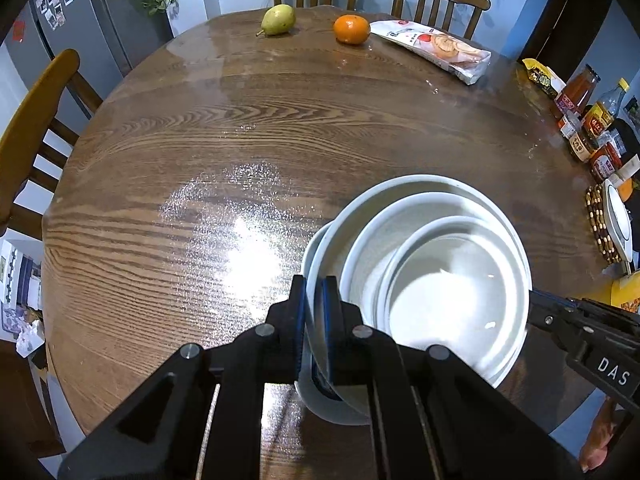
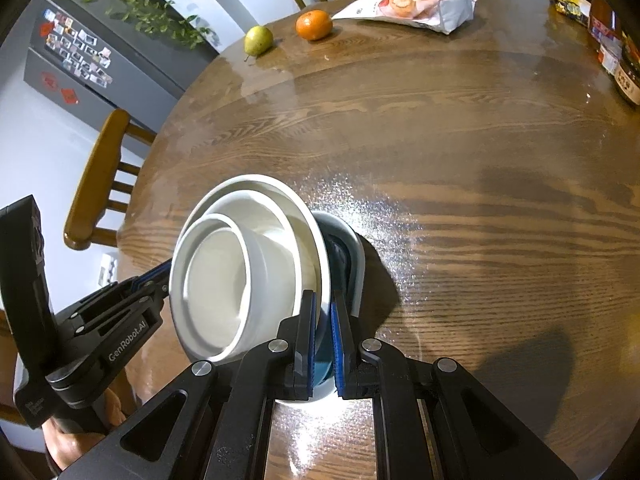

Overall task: Organize plates and bowls
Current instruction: 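Lower the bowl stack into the teal dish on the blue-and-white tray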

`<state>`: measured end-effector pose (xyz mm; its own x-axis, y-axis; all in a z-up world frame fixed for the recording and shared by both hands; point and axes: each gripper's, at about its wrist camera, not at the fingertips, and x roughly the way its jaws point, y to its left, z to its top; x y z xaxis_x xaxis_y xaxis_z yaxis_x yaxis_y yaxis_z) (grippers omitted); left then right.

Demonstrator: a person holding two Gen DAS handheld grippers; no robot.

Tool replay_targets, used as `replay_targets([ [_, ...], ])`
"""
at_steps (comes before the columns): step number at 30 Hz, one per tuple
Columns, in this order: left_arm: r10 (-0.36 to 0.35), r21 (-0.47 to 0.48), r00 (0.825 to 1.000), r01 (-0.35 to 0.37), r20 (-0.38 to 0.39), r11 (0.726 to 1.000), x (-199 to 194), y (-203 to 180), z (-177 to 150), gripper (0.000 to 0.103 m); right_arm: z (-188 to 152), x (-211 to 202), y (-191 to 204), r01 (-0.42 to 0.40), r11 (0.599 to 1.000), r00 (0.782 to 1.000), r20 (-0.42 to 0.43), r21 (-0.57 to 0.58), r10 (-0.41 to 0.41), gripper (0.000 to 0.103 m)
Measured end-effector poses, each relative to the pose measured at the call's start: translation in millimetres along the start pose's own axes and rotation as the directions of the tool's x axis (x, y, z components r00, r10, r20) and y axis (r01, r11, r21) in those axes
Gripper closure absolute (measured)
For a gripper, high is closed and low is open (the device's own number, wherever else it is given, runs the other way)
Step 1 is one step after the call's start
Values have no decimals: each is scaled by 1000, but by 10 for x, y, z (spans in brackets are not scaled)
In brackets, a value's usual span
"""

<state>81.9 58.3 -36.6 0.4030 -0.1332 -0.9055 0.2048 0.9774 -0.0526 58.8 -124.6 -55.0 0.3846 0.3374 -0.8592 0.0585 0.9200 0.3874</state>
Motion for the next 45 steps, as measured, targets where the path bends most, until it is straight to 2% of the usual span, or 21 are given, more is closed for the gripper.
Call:
replay_targets([
  [8, 6, 6, 1000, -6, -2, 1000, 19, -16, 28, 100, 50, 29, -46, -5, 1000, 1000, -16, 23, 6, 92],
  [25, 17, 3, 1000, -18, 13, 1000, 40, -2, 65, 100, 106, 43, 14, 20, 1000, 1000, -7, -1, -20, 92],
  [31, -1, -19, 1000, 1, 17, 1000, 34, 16, 59, 99, 107, 36, 41, 34, 999, 999, 9, -13, -34, 92],
  [40, -11, -42, 1000, 12, 19, 999, 33, 33, 50, 93, 108, 19, 64, 81, 996, 996, 39, -46, -79, 92],
  [45, -7, -55, 1000, 8, 21, 998, 29, 79, 29, 79, 106, 10, 74, 108, 992, 993, 52, -65, -105, 92],
])
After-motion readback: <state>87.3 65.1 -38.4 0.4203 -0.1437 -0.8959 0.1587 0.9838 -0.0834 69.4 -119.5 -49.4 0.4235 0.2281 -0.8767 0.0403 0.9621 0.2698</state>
